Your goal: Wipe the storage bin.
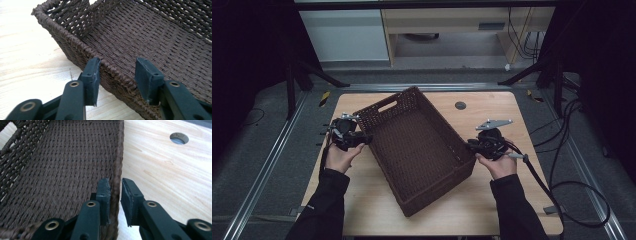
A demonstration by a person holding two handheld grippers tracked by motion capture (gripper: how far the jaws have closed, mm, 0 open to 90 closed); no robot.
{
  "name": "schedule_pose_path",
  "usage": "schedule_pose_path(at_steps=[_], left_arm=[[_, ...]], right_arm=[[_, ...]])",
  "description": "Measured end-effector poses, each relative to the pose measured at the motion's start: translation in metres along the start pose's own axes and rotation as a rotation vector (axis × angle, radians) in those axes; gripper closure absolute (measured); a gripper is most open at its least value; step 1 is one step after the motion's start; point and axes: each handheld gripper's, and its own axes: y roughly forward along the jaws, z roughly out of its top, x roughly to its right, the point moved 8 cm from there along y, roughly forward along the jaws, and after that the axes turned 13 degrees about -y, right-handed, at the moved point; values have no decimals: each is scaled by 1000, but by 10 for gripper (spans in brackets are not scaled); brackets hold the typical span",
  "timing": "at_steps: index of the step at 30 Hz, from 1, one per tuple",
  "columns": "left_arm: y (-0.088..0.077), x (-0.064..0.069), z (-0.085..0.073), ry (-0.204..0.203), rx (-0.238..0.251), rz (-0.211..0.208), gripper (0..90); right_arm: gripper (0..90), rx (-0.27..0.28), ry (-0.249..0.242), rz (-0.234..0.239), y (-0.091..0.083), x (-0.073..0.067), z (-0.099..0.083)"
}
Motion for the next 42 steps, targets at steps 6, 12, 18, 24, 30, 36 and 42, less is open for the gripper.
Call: schedule_pose_path(at_steps=[6, 12, 18, 24, 30, 36, 42], left_arm=[[7, -6, 7, -21, 5, -19, 569], [1, -3, 6, 0, 4, -5, 533], [-9, 6, -5, 27, -11, -10, 498], [1, 12, -8, 44, -41, 2, 551], [10, 8, 1, 55, -25, 10, 581], [13, 6, 4, 55, -11, 5, 582], [4, 12, -3, 73, -17, -9, 532]], right_arm=[[742, -18, -11, -4, 15, 0, 7], [818, -22, -13, 13, 17, -4, 7], [809, -38, -22, 51, 8, -16, 1], [761, -38, -14, 72, 2, -20, 3], [710, 19, -12, 36, 10, -13, 15], [765, 38, -5, 55, 20, -15, 16], [803, 22, -18, 61, 18, -22, 13]])
